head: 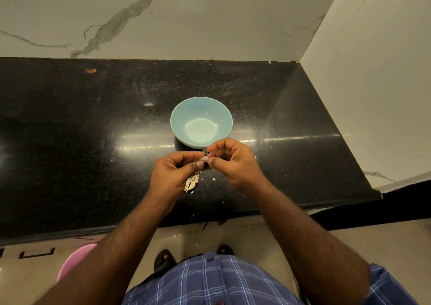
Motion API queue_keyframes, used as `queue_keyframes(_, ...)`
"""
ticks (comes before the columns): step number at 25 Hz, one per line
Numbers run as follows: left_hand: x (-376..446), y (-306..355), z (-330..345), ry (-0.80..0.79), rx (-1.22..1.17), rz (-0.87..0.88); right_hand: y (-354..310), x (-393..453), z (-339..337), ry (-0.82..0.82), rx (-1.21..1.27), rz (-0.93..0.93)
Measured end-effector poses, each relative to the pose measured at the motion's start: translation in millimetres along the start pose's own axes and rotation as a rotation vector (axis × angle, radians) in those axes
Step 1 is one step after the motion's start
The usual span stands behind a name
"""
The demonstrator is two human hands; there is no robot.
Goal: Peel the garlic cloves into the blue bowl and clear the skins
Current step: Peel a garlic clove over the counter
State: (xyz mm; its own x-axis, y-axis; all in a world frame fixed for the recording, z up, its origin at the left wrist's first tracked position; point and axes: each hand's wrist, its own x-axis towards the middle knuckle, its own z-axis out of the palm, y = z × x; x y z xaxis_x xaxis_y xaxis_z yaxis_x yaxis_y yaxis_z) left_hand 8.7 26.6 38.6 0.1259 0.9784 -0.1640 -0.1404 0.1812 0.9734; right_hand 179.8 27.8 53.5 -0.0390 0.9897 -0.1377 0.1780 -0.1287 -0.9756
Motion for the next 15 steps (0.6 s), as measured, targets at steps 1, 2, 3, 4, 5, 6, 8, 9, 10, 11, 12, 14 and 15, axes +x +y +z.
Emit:
queue_keyframes(1,0.2,-0.3,-0.6,-0.004,0.003,-0.006,0.3,-0.1,0.4,-0.005,-0.017,-0.004)
queue_keyframes(2,0.2,-0.8,-1.0,-0.01,0.008,-0.014,0.0,-0.2,0.9,-0.008,-0.029,-0.008)
queue_keyframes(3,0.1,-1.0,-1.2,-0.014,0.01,-0.023,0.1,0.1,1.3,-0.008,-0.037,-0.012)
queue_keyframes(4,0.0,-1.6,-1.0,-0.017,0.008,-0.031,-0.1,0.0,1.5,-0.007,-0.038,-0.015)
queue_keyframes(5,-0.1,-1.6,-0.3,-0.017,0.005,-0.036,0.5,0.1,1.5,-0.005,-0.036,-0.016)
queue_keyframes(6,0.4,-2.1,0.1,-0.015,0.002,-0.036,0.6,0.0,1.5,-0.003,-0.026,-0.014)
queue_keyframes(8,1.5,-3.5,0.0,-0.014,-0.018,-0.036,0.2,-0.7,1.7,0.01,-0.002,-0.004)
queue_keyframes(9,1.7,-4.4,0.0,-0.017,-0.035,-0.041,-0.4,-1.0,1.9,0.019,0.001,-0.001)
queue_keyframes(10,1.7,-5.5,0.0,-0.018,-0.054,-0.05,-0.8,-1.1,2.4,0.03,-0.006,0.0)
queue_keyframes(11,1.5,-6.3,0.7,-0.015,-0.075,-0.064,0.3,-0.3,2.8,0.043,-0.021,0.0)
queue_keyframes(12,1.0,-6.9,1.7,-0.007,-0.098,-0.08,1.7,0.4,3.6,0.054,-0.039,0.0)
queue_keyframes(14,0.8,-6.3,3.9,0.02,-0.153,-0.111,6.3,0.9,6.6,0.078,-0.076,0.012)
queue_keyframes(15,1.3,-5.3,4.5,0.033,-0.187,-0.124,8.7,0.4,8.2,0.094,-0.094,0.026)
